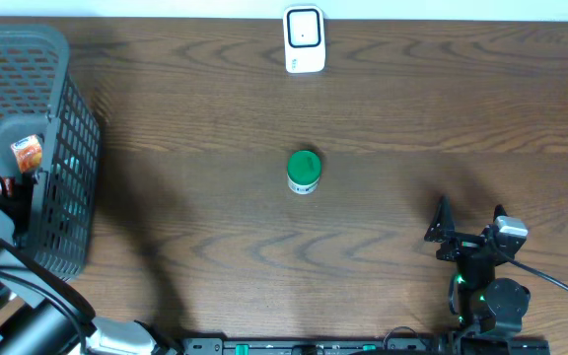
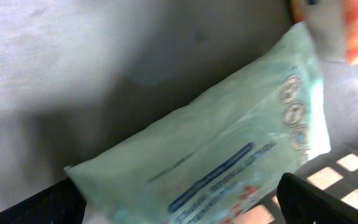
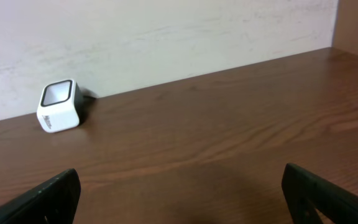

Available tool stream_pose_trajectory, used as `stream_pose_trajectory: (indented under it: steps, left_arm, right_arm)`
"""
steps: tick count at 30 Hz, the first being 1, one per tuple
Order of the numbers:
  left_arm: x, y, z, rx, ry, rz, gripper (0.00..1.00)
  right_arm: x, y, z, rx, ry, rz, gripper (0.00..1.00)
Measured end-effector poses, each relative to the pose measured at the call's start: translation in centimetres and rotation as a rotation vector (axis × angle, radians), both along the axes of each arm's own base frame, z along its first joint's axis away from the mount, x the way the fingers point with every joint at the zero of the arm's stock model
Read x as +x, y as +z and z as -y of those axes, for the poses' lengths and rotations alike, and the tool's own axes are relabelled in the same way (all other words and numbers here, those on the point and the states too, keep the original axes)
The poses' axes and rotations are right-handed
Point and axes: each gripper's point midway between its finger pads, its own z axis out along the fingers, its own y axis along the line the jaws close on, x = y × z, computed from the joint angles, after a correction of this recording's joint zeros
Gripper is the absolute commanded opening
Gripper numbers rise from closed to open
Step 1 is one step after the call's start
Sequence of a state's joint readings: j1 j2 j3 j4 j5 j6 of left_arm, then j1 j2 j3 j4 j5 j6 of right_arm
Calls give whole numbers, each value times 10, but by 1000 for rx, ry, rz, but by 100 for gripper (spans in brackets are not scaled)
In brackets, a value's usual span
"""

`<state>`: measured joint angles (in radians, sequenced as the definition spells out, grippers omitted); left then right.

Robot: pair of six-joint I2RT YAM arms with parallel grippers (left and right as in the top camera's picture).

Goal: Scan the item barcode
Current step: 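Reach the left gripper into the basket and grasp the mint-green wipes pack, then lift the wipes pack out and carry it toward the scanner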

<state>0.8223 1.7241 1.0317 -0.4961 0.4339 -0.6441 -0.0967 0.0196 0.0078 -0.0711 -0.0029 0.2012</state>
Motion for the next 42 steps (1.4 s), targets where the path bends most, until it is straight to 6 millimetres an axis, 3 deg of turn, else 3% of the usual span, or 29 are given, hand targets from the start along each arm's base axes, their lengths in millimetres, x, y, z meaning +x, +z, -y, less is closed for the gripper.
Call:
stream_pose_trajectory:
  steps: [1, 2, 5, 8, 15, 20, 22, 24, 27, 30, 33, 36, 39, 42]
  left_arm:
    - [3, -1, 0, -1, -2, 5, 95]
    - [7, -1, -1, -2, -4, 13, 86]
    - [17, -6, 0, -9, -20, 24, 32]
    - [21, -11, 5, -40, -31, 38, 9]
    - [22, -6, 5, -64, -33, 49, 7]
    - [1, 10, 5, -71, -9, -13, 7]
    - [-5, 31, 0, -35, 1, -2, 6]
    - [-5, 71, -12, 45, 18, 56, 7]
    - [-4, 153, -28, 226, 41, 197, 7]
    - [-14, 229, -24, 389, 56, 331, 7]
    - [-26, 288, 2, 489, 35, 467, 7]
    - [-30, 326, 41, 510, -46, 604, 7]
    - [-28, 346, 88, 487, -168, 705, 7]
    - [-30, 348, 136, 455, -295, 731, 8]
  right_arm:
    - [0, 0, 0, 0, 0, 0, 99]
    - [0, 0, 0, 0, 0, 0, 99]
    - [0, 0, 0, 0, 0, 0, 99]
    - [0, 0, 0, 0, 0, 1, 99]
    - [0, 0, 0, 0, 0, 0, 99]
    - [0, 0, 0, 0, 0, 0, 99]
    - [0, 0, 0, 0, 0, 0, 99]
    - [0, 0, 0, 0, 0, 0, 99]
    - [0, 0, 0, 0, 0, 0, 99]
    - [0, 0, 0, 0, 0, 0, 99]
    - [0, 0, 0, 0, 0, 0, 99]
    - [0, 0, 0, 0, 0, 0, 99]
    - [0, 0, 0, 0, 0, 0, 99]
    - [0, 0, 0, 0, 0, 0, 99]
